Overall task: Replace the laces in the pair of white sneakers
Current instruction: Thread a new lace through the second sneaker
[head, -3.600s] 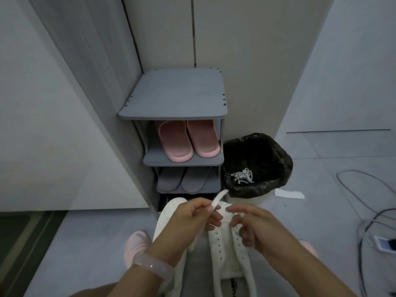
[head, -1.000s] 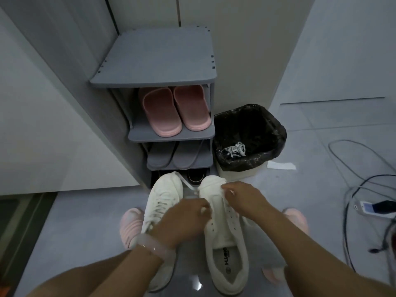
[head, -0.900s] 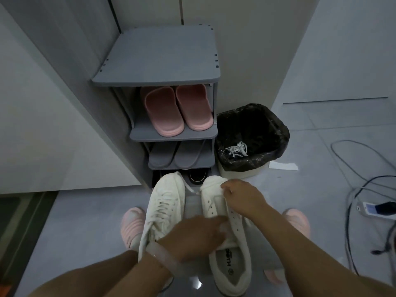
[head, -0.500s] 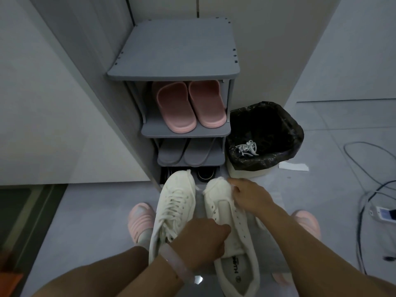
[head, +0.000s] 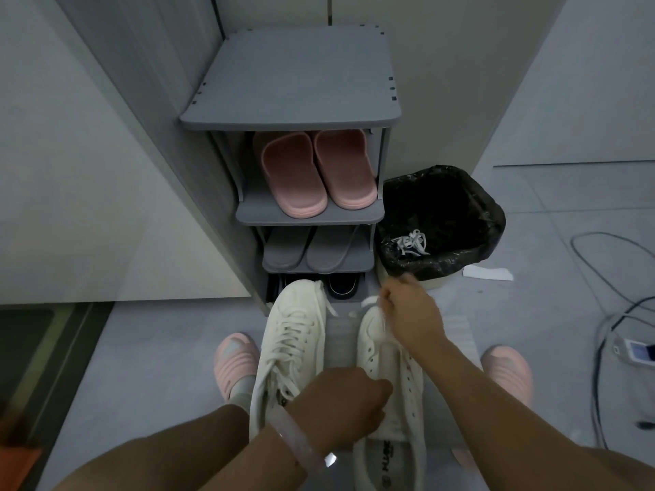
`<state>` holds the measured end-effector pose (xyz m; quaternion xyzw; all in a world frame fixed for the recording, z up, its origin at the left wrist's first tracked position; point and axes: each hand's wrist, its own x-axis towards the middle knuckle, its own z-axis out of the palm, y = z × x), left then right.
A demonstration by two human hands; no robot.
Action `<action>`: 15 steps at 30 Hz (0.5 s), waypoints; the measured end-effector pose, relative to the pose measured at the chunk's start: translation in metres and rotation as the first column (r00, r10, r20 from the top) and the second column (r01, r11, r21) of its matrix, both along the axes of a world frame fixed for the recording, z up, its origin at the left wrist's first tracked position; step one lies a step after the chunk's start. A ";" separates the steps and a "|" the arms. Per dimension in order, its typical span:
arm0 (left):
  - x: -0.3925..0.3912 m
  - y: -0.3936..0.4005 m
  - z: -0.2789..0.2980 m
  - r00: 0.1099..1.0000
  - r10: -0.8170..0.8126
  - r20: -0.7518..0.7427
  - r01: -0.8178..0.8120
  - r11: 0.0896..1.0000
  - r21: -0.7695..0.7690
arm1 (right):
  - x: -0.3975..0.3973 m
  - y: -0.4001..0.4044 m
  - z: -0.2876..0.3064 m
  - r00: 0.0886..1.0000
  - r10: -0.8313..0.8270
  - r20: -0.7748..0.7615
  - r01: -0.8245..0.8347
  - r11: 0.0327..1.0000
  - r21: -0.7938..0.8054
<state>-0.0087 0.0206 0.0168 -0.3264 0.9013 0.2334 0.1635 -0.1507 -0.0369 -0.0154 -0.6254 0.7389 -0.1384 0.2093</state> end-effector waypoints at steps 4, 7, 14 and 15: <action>0.001 0.003 -0.001 0.999 0.046 -0.007 -0.046 0.999 0.016 | -0.013 -0.011 0.017 0.946 -0.285 0.154 0.310 0.934 -0.177; -0.001 0.000 -0.003 0.992 0.127 0.002 -0.127 0.991 -0.037 | -0.020 -0.012 0.024 0.934 -0.312 0.176 0.335 0.935 -0.118; -0.005 -0.010 -0.005 0.970 0.213 -0.119 -0.215 0.977 -0.001 | -0.049 0.015 0.033 0.867 -0.352 0.354 0.307 0.935 0.177; -0.007 -0.008 -0.005 0.969 0.213 -0.125 -0.210 0.977 0.036 | -0.056 0.020 0.035 0.850 -0.362 0.383 0.305 0.930 0.204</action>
